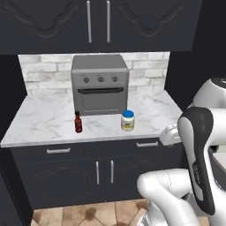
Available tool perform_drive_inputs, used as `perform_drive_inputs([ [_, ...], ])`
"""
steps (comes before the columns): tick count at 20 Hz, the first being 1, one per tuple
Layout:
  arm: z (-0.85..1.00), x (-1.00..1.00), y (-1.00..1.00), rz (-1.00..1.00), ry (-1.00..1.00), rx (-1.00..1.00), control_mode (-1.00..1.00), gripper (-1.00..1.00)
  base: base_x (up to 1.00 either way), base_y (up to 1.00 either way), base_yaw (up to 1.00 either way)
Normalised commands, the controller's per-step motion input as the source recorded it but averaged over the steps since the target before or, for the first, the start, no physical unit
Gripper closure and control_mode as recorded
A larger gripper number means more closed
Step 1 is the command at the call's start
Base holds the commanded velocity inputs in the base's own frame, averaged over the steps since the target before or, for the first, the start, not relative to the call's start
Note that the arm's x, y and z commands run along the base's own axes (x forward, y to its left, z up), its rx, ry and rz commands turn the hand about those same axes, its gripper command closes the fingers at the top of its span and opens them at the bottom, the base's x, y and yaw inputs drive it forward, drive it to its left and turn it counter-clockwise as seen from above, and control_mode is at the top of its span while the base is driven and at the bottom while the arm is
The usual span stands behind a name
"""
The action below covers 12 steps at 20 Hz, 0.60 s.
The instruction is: Place the mayonnaise and condiment bottle from the counter to the top shelf of the fridge. If the existing items in the fridge are on the top shelf, move them to other shelves.
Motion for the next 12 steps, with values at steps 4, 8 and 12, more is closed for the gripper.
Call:
perform_drive_inputs([
  [4, 0.0, 0.0, 0.0, 0.0, 0.0, 0.0, 1.0, -1.0, 0.62, 0.1, -0.01],
  [8, -0.09, 0.93, 0.08, -0.06, 0.0, -0.01, -1.0, -1.0, 0.0, 0.0, 0.0],
  [12, -0.26, 1.0, 0.2, -0.1, 0.02, 0.0, -1.0, -1.0, 0.0, 0.0, 0.0],
])
